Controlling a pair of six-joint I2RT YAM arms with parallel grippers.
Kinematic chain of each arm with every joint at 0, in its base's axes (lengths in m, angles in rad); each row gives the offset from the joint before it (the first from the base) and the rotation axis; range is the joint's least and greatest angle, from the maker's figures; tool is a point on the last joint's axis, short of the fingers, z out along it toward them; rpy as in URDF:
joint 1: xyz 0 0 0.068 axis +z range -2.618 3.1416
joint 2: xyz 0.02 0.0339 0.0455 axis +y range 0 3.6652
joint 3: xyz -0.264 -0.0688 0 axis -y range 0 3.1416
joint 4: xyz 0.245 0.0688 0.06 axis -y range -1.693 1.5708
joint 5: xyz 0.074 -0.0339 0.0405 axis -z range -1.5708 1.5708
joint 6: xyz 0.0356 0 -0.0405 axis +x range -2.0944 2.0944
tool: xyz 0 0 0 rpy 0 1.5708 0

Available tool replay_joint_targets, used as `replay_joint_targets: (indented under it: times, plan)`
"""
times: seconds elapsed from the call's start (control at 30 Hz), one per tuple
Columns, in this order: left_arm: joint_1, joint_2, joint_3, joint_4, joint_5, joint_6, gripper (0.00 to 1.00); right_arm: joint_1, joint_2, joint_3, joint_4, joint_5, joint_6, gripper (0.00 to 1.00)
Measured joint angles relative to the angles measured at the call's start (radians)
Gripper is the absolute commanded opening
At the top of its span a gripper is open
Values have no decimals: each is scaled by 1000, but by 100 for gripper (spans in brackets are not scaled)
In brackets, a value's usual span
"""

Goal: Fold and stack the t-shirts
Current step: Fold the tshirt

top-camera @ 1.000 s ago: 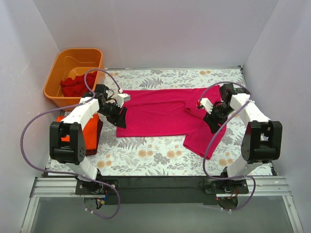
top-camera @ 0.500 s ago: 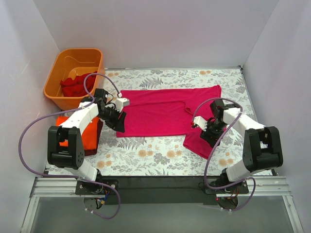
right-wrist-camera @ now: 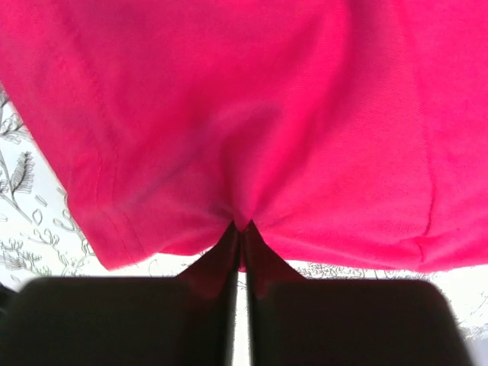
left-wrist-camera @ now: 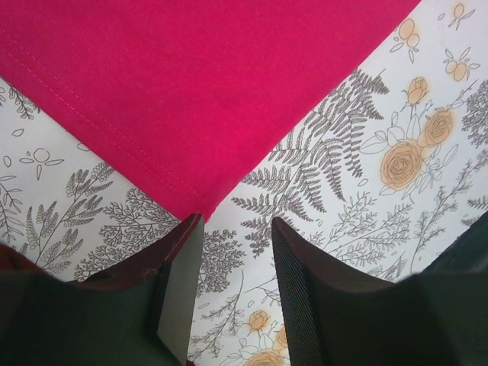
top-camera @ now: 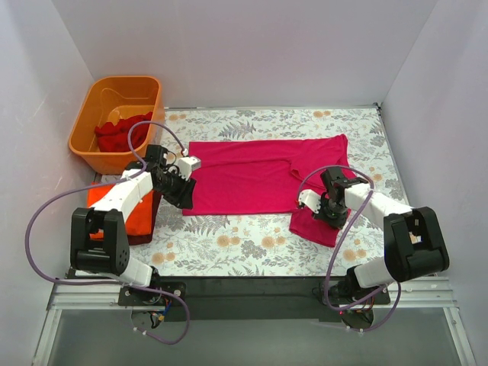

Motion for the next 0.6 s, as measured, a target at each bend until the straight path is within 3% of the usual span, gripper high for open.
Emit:
replay_joint_targets:
  times: [0.1,0.4,0.6]
  plan:
    - [0,-36,-32,15,6,66,36,2,-9,-8,17,13,19,1]
    - [0,-112,-55,-27,90,466,36,2,-15,-8,13,12,23,1]
    - [-3,-102,-100,-32,105,609,35,2,-15,-4,10,3,37,1]
